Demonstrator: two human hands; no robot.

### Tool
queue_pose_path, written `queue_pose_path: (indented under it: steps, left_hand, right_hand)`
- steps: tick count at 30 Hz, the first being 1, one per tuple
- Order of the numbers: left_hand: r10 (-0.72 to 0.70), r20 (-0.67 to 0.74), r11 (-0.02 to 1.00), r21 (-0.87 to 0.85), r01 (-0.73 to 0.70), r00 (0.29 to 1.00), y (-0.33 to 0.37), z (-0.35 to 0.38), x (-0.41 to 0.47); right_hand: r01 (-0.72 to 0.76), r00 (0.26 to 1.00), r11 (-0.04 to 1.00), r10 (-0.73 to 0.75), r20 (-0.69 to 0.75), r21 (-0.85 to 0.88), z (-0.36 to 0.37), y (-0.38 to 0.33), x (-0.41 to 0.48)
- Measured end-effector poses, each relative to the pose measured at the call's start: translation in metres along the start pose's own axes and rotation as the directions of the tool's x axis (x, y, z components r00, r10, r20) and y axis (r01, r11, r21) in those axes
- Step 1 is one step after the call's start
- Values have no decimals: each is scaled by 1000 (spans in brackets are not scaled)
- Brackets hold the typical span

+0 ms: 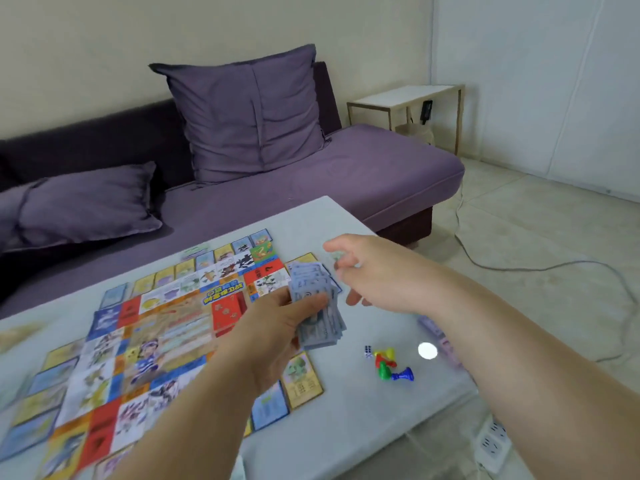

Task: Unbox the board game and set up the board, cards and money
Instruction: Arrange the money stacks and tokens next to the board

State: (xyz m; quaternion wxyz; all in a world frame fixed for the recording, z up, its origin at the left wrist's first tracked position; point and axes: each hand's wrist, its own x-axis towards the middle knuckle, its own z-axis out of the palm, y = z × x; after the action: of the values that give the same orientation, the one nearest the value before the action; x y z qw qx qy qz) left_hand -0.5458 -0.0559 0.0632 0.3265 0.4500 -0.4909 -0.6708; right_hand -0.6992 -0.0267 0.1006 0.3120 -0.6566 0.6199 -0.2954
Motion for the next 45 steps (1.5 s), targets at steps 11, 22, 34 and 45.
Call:
queue_pose_path:
  steps: [11,22,34,45]
  left_hand:
    - [-75,-87,919,-392,35,993,-50,-56,-122]
    - [-101,-172,853,-522,-4,980,-48,-100,-139]
    - [-153,-54,981,-129,145,987,-52,-119,-126]
    - [-64,-132,997,-61,57,989,-55,-119,-126]
  right_hand:
    - [41,967,996,-60,246,82,105,-39,-55]
    - [386,922,880,-360,142,-276,143,-83,-67]
    - [457,876,862,-393,281,-219,180,-80,-43]
    - [515,845,844,-472,252,-150,183,-72,-37]
